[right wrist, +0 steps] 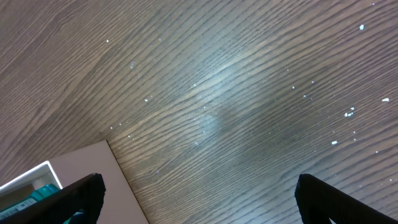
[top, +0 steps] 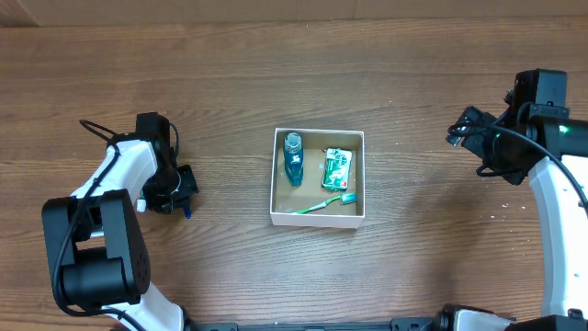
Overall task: Pack container
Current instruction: 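Grasp the blue razor with the left gripper, then drop the razor into the box next to the toothbrush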
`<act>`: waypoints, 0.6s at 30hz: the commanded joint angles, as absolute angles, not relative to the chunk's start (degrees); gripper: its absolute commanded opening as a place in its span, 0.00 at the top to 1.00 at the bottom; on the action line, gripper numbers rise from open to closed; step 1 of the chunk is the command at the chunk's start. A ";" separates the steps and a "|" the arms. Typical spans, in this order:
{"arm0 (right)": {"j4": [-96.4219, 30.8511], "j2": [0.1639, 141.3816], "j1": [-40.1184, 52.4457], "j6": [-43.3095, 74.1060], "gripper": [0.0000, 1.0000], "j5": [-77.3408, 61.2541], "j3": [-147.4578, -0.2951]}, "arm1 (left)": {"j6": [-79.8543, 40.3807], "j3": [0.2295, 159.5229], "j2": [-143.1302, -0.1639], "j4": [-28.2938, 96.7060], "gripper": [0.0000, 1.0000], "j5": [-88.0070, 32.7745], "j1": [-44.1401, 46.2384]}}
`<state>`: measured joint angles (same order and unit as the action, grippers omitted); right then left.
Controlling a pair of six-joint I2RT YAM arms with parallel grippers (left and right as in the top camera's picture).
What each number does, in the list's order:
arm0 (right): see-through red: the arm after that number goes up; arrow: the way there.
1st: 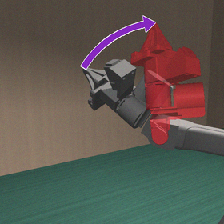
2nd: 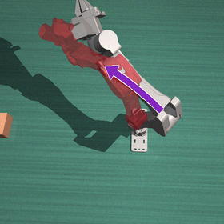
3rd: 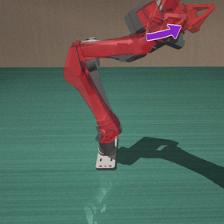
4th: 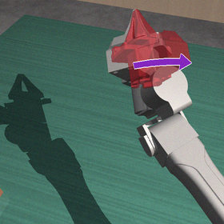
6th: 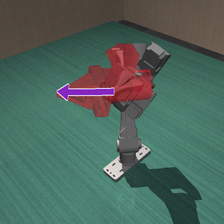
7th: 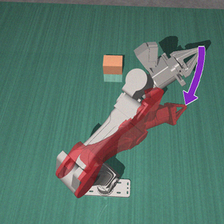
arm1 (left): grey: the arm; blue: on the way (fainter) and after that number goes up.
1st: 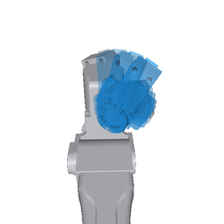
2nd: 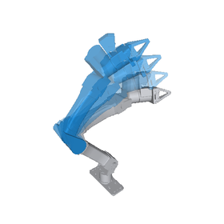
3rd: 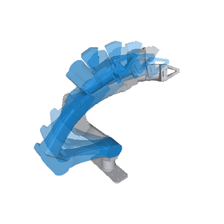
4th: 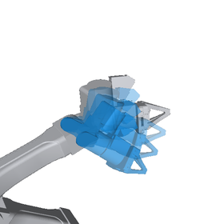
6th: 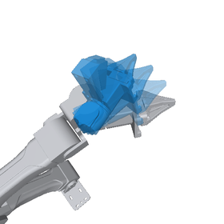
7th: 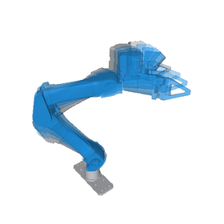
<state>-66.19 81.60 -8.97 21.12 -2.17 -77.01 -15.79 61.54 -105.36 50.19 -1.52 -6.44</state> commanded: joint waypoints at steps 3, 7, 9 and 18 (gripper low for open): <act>-66.11 81.36 -9.06 20.97 0.00 -2.31 -77.08 | -15.20 62.87 -106.17 52.25 0.96 -2.81 -6.33; -66.02 81.36 -9.06 20.97 0.00 -2.28 -77.08 | -15.09 72.16 -94.65 59.88 0.96 -2.28 -1.45; -66.04 81.36 -9.08 20.95 0.00 -2.28 -77.08 | -12.91 75.42 -86.54 60.42 0.96 -2.13 5.26; -65.65 81.45 -9.06 20.97 0.00 -2.31 -77.08 | 7.86 76.58 -80.34 54.76 0.96 3.62 41.23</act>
